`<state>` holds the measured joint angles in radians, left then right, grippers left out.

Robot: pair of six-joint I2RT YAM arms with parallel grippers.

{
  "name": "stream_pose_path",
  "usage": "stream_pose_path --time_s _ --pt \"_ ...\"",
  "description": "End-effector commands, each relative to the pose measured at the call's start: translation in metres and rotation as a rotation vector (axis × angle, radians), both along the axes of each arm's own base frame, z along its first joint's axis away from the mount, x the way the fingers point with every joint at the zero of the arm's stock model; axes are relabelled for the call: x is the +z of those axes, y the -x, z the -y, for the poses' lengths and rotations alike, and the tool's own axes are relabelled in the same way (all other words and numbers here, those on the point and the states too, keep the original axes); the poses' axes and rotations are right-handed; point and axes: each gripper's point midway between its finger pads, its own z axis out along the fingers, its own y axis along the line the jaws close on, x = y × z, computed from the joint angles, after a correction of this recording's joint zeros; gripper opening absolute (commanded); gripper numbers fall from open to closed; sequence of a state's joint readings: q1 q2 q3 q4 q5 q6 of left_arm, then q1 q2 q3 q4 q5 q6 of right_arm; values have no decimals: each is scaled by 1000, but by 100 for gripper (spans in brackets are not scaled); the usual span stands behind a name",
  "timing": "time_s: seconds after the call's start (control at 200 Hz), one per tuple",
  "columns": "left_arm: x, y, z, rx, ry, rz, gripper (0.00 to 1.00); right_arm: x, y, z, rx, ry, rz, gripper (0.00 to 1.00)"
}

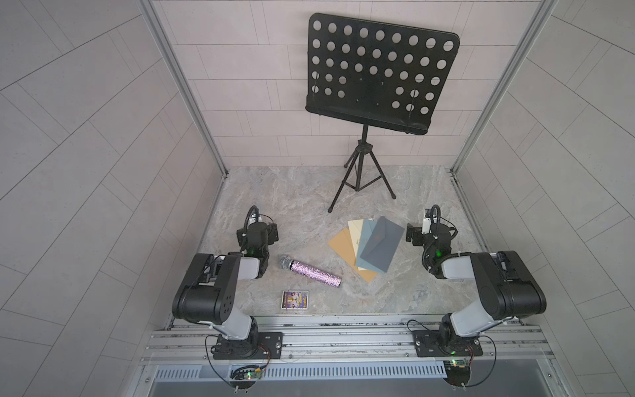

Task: Take the letter paper out of the envelope
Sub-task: Pick up the envelope from the envelope.

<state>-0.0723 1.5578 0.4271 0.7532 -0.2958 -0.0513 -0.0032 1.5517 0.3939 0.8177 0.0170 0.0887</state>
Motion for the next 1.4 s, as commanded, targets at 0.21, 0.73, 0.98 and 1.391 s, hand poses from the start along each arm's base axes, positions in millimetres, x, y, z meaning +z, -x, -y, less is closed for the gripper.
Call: stream_pose_path --time_s 0.21,0.73,0.98,1.391 --pt "57 10 -13 83 -29 68 100 72 1 34 -211 33 30 100" --pt "226 12 -18 388 562 200 100 221 33 48 -454 -669 125 99" --pt "186 9 64 97 721 -42 86 184 68 15 -421 -523 -129 87" --pt "103 87 277 -484 573 -487 79 109 118 -53 -208 -544 -479 88"
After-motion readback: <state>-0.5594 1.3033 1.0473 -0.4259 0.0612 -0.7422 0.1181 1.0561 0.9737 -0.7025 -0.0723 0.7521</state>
